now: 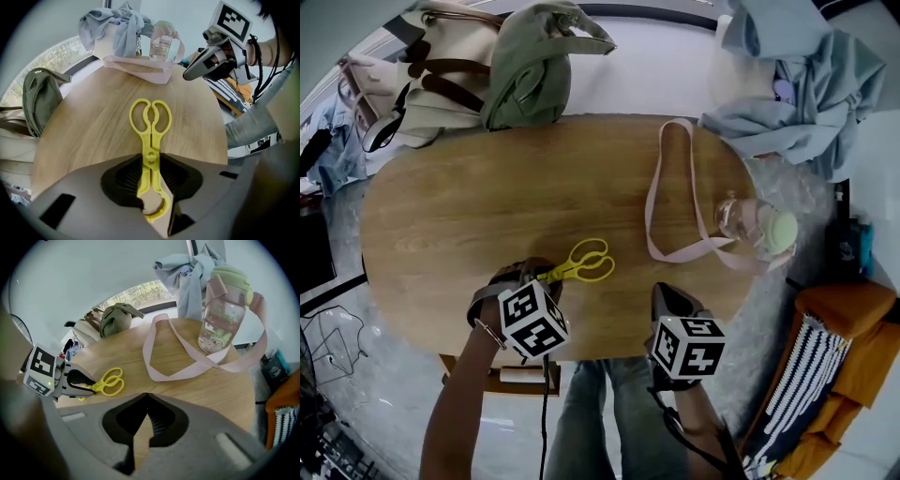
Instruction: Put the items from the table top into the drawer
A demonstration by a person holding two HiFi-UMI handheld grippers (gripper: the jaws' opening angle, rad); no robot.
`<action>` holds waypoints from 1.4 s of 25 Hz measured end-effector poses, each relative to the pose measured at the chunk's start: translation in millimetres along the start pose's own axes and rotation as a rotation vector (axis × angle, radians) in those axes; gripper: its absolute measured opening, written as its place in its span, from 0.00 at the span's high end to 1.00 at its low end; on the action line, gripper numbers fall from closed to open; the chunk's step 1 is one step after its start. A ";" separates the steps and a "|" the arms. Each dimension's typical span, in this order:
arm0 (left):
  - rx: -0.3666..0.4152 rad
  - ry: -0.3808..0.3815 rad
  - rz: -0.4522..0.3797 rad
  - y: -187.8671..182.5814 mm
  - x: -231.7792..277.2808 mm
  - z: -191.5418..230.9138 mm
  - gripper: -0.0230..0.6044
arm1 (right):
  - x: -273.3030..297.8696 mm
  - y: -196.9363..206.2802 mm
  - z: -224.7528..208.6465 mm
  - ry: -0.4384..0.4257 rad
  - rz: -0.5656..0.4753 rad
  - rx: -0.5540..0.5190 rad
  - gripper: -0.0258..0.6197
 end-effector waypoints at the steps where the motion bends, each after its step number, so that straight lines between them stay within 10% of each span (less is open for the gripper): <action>1: 0.004 -0.004 0.001 -0.2 0.0 -0.3 0.78 | 0.5 -0.7 0.2 -0.001 0.000 -0.003 0.95; 15: -0.122 -0.090 -0.037 10.9 -19.1 -19.6 0.79 | -0.1 -6.7 13.6 -0.021 0.017 -0.101 0.95; 35: -0.619 -0.208 -0.043 127.0 -95.6 -82.1 0.79 | 21.5 27.9 117.9 -0.146 0.117 -0.387 0.95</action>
Point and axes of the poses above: the fingertips, and each gripper's own axes: x forward along the fingers, z to its left, y out of its underside, the point moved 10 cm from there along -x, backward along the fingers, and after that the axes turned 14 degrees about -y, right-handed, at the moved point
